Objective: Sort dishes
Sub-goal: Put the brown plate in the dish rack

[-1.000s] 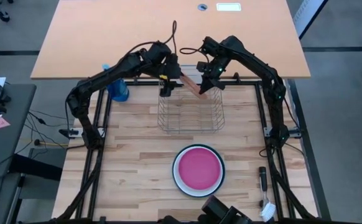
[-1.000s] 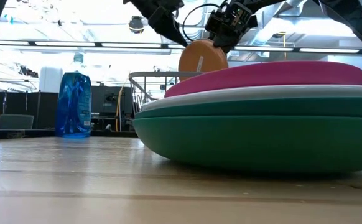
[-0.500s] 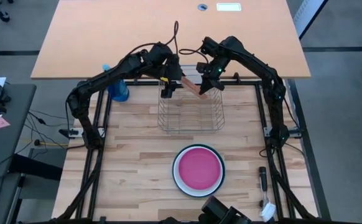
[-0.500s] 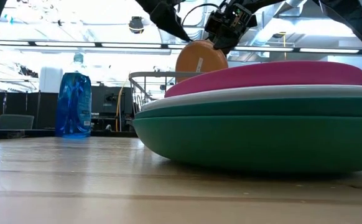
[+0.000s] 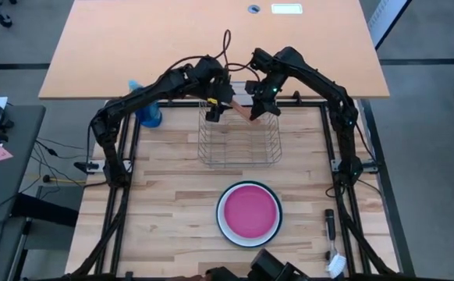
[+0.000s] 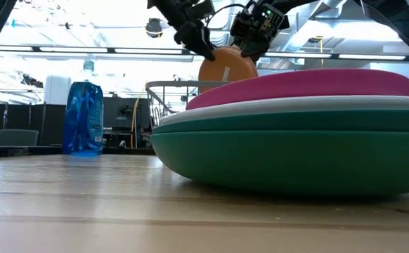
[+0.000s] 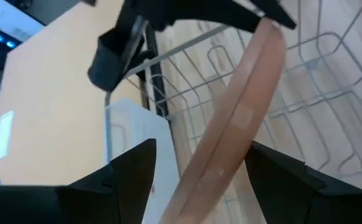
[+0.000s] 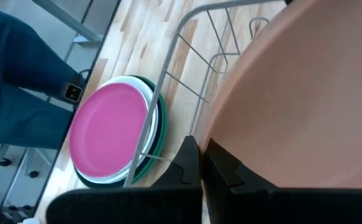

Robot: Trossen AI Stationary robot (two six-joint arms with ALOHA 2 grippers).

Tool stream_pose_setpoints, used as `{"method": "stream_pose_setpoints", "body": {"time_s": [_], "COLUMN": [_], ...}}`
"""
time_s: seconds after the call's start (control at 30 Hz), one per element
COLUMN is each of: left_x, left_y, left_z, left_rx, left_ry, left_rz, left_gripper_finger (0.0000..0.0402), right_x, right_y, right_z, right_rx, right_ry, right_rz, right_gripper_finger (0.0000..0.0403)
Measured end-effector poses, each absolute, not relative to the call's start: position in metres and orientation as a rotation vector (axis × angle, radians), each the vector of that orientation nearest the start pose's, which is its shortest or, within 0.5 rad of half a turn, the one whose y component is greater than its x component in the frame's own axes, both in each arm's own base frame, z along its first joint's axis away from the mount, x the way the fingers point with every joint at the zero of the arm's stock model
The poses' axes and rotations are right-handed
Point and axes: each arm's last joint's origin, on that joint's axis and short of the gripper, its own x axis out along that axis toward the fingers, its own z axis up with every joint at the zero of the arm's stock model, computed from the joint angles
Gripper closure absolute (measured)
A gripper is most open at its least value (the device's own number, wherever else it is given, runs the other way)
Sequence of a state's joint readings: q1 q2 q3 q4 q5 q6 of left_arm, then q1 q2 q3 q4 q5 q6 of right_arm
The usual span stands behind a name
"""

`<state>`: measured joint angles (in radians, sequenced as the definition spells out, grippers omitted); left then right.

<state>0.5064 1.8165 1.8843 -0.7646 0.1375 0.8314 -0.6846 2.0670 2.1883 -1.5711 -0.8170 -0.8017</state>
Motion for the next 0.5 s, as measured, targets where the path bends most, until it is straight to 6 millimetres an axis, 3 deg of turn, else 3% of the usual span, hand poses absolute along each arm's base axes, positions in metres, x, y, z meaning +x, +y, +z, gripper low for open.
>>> {"method": "stream_pose_setpoints", "body": {"time_s": [0.2, 0.5], "left_x": [0.3518, 0.3540], "left_y": [0.1890, 0.1899], "left_z": [0.3739, 0.3672], "left_rx": [0.615, 0.623], "left_ry": [0.751, 0.764], "left_rz": [0.024, -0.024], "left_gripper_finger": [0.0172, 0.0252], "right_x": [0.3175, 0.3174], "right_y": [-0.2312, -0.2318], "right_z": [0.3378, 0.3372], "right_rx": [0.254, 0.235], "right_ry": [0.902, 0.925], "right_rz": [0.489, 0.472], "right_gripper_finger": [0.0403, 0.0403]}}
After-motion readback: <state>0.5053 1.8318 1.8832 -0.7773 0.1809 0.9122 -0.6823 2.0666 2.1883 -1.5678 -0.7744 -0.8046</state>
